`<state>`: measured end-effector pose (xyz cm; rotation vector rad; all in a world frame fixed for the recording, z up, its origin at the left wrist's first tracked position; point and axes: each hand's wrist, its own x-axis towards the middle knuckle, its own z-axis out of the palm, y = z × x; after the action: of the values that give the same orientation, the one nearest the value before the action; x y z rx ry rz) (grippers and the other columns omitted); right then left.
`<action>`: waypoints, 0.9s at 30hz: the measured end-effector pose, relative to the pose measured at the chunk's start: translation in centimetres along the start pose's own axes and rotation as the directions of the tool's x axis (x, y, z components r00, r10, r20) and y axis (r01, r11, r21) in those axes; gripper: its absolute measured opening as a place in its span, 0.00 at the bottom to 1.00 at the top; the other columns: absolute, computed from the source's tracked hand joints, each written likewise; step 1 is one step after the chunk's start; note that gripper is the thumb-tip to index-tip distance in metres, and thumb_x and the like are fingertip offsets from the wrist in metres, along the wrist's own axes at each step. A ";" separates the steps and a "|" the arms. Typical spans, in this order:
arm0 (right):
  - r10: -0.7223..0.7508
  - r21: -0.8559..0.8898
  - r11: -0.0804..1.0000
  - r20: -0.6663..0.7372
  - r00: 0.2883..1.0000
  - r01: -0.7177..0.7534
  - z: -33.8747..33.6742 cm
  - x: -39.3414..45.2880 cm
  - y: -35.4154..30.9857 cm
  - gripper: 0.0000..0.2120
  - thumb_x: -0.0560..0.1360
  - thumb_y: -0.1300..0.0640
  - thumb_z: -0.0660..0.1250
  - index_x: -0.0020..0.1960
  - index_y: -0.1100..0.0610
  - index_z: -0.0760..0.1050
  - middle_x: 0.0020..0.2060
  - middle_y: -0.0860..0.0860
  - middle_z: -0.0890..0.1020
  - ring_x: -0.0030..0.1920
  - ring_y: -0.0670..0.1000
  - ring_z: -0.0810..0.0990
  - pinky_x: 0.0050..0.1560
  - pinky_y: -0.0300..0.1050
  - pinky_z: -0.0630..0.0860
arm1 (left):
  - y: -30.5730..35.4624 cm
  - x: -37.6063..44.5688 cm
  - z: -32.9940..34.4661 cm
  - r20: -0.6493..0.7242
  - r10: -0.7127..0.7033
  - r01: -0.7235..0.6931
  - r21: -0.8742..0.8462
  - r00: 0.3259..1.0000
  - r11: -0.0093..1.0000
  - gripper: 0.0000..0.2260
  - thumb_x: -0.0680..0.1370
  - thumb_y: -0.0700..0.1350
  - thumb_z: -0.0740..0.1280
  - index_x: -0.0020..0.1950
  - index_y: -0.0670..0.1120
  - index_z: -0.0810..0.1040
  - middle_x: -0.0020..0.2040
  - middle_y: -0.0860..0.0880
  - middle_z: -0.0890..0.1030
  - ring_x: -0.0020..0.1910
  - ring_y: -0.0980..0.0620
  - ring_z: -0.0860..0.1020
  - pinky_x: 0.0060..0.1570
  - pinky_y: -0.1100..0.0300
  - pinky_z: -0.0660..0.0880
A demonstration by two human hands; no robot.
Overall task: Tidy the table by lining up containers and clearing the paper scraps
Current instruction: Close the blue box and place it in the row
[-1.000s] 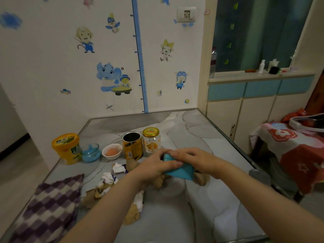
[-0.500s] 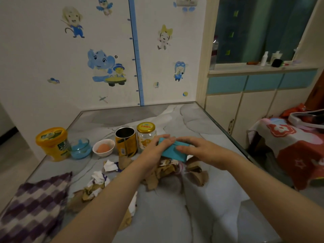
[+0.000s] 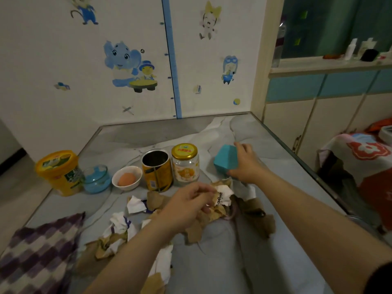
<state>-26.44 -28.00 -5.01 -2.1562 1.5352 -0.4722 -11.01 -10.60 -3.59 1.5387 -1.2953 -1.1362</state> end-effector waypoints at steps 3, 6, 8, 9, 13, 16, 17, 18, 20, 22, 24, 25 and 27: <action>0.000 -0.011 1.000 0.009 1.000 0.000 0.7 1.5 0.4 0.47 0.70 0.53 0.75 0.78 0.54 0.49 0.74 0.54 0.56 0.71 0.58 0.61 0.68 0.55 0.64 | -0.8 -0.1 0.1 0.056 0.000 -0.001 0.018 0.998 1.000 0.06 0.79 0.43 0.65 0.53 0.50 0.80 0.43 0.52 0.82 0.39 0.56 0.79 0.38 0.66 0.74; -0.025 -0.001 1.000 0.042 0.999 0.025 1.0 2.2 0.5 0.45 0.71 0.52 0.74 0.78 0.55 0.50 0.74 0.54 0.58 0.71 0.57 0.62 0.69 0.54 0.64 | -1.1 0.0 -0.2 0.084 -0.006 0.003 0.038 0.996 0.999 0.06 0.78 0.43 0.66 0.53 0.51 0.81 0.45 0.52 0.82 0.41 0.55 0.80 0.43 0.62 0.76; -0.048 0.011 0.999 0.115 0.992 0.047 1.1 2.2 0.4 0.44 0.72 0.52 0.73 0.78 0.55 0.50 0.74 0.54 0.60 0.71 0.56 0.64 0.68 0.53 0.65 | -1.1 0.2 -0.3 0.088 -0.009 0.004 0.051 0.996 0.999 0.07 0.78 0.44 0.65 0.52 0.52 0.81 0.44 0.52 0.82 0.41 0.55 0.80 0.44 0.61 0.76; -0.055 0.007 0.998 0.154 0.987 0.055 1.2 2.0 0.3 0.43 0.73 0.53 0.73 0.78 0.55 0.50 0.74 0.54 0.61 0.70 0.56 0.65 0.68 0.53 0.66 | -1.1 0.2 -0.3 0.090 -0.012 0.007 0.056 0.996 0.998 0.07 0.78 0.43 0.65 0.52 0.52 0.81 0.44 0.52 0.82 0.41 0.55 0.80 0.43 0.62 0.76; -0.083 -0.060 0.993 0.250 0.965 0.101 1.1 1.3 0.1 0.43 0.73 0.51 0.72 0.78 0.54 0.50 0.74 0.53 0.61 0.70 0.55 0.66 0.68 0.53 0.67 | -0.9 -0.1 0.1 0.109 -0.013 0.006 0.071 0.994 0.997 0.07 0.79 0.42 0.64 0.53 0.49 0.80 0.42 0.51 0.81 0.39 0.56 0.79 0.42 0.64 0.75; -0.104 -0.065 0.989 0.303 0.947 0.130 1.0 0.6 0.0 0.44 0.72 0.50 0.73 0.78 0.53 0.49 0.74 0.53 0.61 0.69 0.54 0.67 0.68 0.51 0.67 | -0.8 -0.9 0.2 0.109 -0.008 -0.001 0.081 0.994 0.997 0.07 0.79 0.41 0.64 0.54 0.47 0.80 0.42 0.50 0.81 0.39 0.56 0.79 0.42 0.64 0.76; -0.114 -0.063 0.988 0.314 0.943 0.140 0.9 0.3 0.0 0.45 0.72 0.50 0.73 0.78 0.52 0.49 0.75 0.52 0.60 0.70 0.54 0.66 0.68 0.51 0.66 | -0.7 -1.1 0.2 0.106 -0.005 -0.004 0.082 0.994 0.997 0.07 0.79 0.41 0.64 0.54 0.47 0.80 0.42 0.49 0.81 0.39 0.55 0.79 0.43 0.63 0.76; -0.125 -0.062 0.986 0.322 0.938 0.153 0.8 0.1 0.1 0.47 0.71 0.49 0.74 0.79 0.52 0.47 0.76 0.53 0.58 0.72 0.54 0.64 0.70 0.52 0.64 | -0.7 -1.4 0.2 0.105 -0.007 -0.001 0.075 0.994 0.997 0.07 0.79 0.40 0.64 0.54 0.47 0.80 0.43 0.49 0.81 0.40 0.55 0.79 0.44 0.62 0.76; -0.138 -0.060 0.985 0.314 0.939 0.164 0.2 -0.5 0.1 0.53 0.69 0.46 0.75 0.79 0.50 0.42 0.79 0.51 0.47 0.77 0.54 0.53 0.75 0.54 0.56 | -0.5 -1.9 0.2 0.103 -0.015 0.007 0.074 0.995 0.997 0.07 0.79 0.40 0.64 0.54 0.46 0.80 0.44 0.47 0.81 0.40 0.54 0.78 0.45 0.61 0.76; -0.108 -0.079 0.988 0.279 0.954 0.135 -0.9 -1.2 0.3 0.54 0.69 0.43 0.74 0.79 0.49 0.39 0.79 0.50 0.42 0.78 0.53 0.47 0.76 0.55 0.51 | -0.3 -2.2 0.1 0.099 -0.010 0.001 0.092 0.995 0.996 0.07 0.79 0.39 0.64 0.55 0.45 0.79 0.45 0.45 0.81 0.40 0.54 0.78 0.44 0.63 0.76; -0.071 -0.131 0.986 0.232 0.970 0.103 -2.1 -1.9 0.7 0.51 0.71 0.42 0.72 0.79 0.51 0.40 0.79 0.52 0.43 0.78 0.54 0.47 0.76 0.55 0.51 | 0.0 -2.5 0.2 0.097 -0.002 -0.008 0.105 0.995 0.994 0.07 0.79 0.39 0.63 0.55 0.44 0.79 0.46 0.45 0.81 0.40 0.54 0.79 0.41 0.66 0.76; -0.051 -0.172 0.981 0.205 0.977 0.087 -2.9 -2.4 1.2 0.50 0.72 0.42 0.71 0.79 0.52 0.41 0.79 0.52 0.45 0.78 0.55 0.49 0.76 0.55 0.53 | 0.2 -2.6 0.6 0.095 0.002 -0.012 0.105 0.995 0.994 0.08 0.79 0.39 0.63 0.55 0.44 0.79 0.45 0.45 0.81 0.39 0.55 0.79 0.39 0.67 0.76; -0.009 -0.253 0.966 0.185 0.983 0.057 -4.1 -3.4 2.0 0.45 0.74 0.43 0.68 0.79 0.54 0.45 0.79 0.54 0.50 0.77 0.56 0.52 0.76 0.55 0.55 | 0.5 -2.7 1.3 0.089 -0.001 -0.010 0.119 0.996 0.993 0.07 0.79 0.39 0.63 0.55 0.45 0.79 0.44 0.46 0.81 0.38 0.56 0.79 0.38 0.65 0.75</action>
<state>-31.22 -26.01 -2.72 -2.3475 1.5290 -0.0824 -12.56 -8.00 -3.14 1.5859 -1.4485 -1.1536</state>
